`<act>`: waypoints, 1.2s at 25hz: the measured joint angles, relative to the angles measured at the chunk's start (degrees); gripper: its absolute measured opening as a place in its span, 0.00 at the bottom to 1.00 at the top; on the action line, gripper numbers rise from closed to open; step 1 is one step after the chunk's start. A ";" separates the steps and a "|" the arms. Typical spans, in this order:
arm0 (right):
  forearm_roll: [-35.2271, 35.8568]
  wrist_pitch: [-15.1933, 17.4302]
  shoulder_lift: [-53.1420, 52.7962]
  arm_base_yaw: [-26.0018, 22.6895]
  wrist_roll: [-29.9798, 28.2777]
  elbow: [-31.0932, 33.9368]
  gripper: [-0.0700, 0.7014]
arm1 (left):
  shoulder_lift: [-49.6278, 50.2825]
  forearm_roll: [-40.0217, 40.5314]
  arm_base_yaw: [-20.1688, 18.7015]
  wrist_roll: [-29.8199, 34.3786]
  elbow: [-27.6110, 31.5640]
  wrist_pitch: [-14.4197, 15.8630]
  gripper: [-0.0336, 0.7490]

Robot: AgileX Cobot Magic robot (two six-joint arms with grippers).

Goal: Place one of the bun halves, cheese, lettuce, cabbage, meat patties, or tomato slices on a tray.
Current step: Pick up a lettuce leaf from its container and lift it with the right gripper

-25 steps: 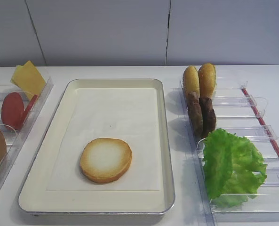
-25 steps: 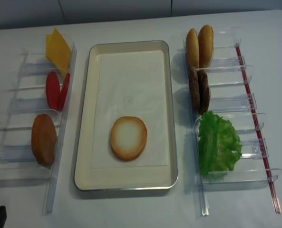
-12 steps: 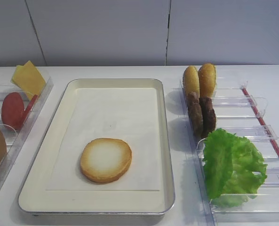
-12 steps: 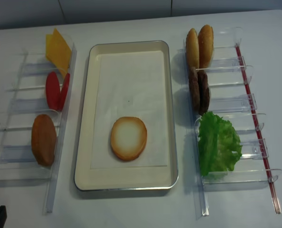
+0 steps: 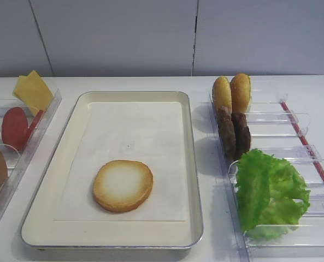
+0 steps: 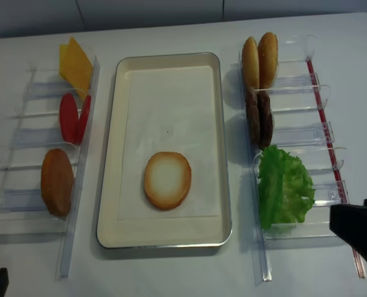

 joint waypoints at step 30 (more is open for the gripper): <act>13.99 -3.61 35.35 0.00 -22.21 -0.34 0.71 | 0.00 0.00 0.00 -0.05 0.00 0.00 0.64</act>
